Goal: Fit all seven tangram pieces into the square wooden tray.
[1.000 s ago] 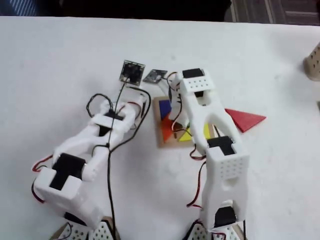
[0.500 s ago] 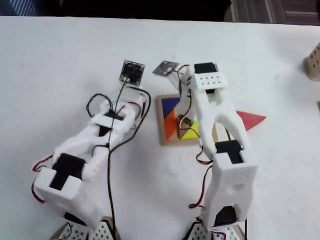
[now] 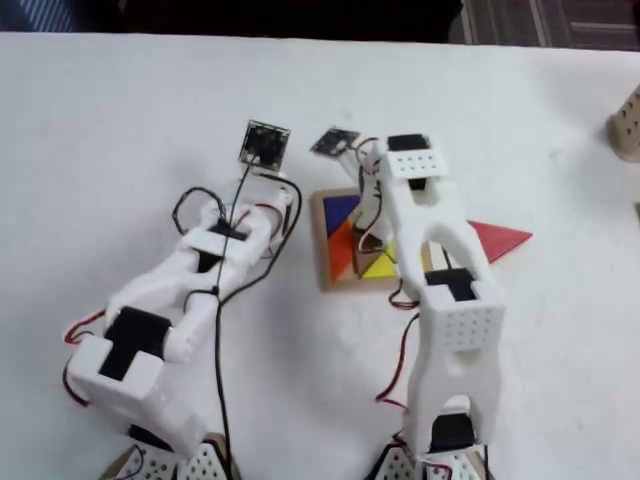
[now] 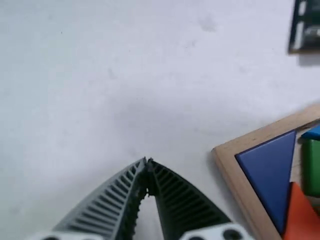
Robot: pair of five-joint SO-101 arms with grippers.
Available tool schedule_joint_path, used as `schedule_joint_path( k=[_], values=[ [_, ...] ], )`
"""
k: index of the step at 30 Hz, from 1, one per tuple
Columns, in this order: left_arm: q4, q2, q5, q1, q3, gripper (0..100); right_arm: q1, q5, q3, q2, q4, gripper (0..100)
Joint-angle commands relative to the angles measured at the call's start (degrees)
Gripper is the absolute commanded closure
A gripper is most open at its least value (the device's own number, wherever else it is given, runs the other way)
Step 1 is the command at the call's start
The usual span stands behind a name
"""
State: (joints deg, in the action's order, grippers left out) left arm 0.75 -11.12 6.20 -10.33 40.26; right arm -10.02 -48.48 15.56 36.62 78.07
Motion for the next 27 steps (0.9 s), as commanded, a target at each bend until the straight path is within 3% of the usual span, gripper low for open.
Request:
schedule_joint_path(
  k=[1,5,15,24,27],
  values=[
    [1.1,0.4,-0.3,1.1,-3.1,98,-1.5,-0.4,2.5,1.3,0.8,79.8],
    [1.1,0.4,-0.3,1.1,-3.1,98,-2.4,-0.2,4.7,2.4,1.0,71.4],
    [1.1,0.4,-0.3,1.2,-3.1,98,-5.1,1.9,9.3,5.9,0.9,71.7],
    [1.1,0.5,-0.3,1.2,-3.1,98,-3.8,1.9,19.3,12.0,6.5,84.4],
    [1.1,0.5,-0.3,1.2,-3.1,98,-3.8,2.3,24.0,14.7,9.5,94.7]
  ],
)
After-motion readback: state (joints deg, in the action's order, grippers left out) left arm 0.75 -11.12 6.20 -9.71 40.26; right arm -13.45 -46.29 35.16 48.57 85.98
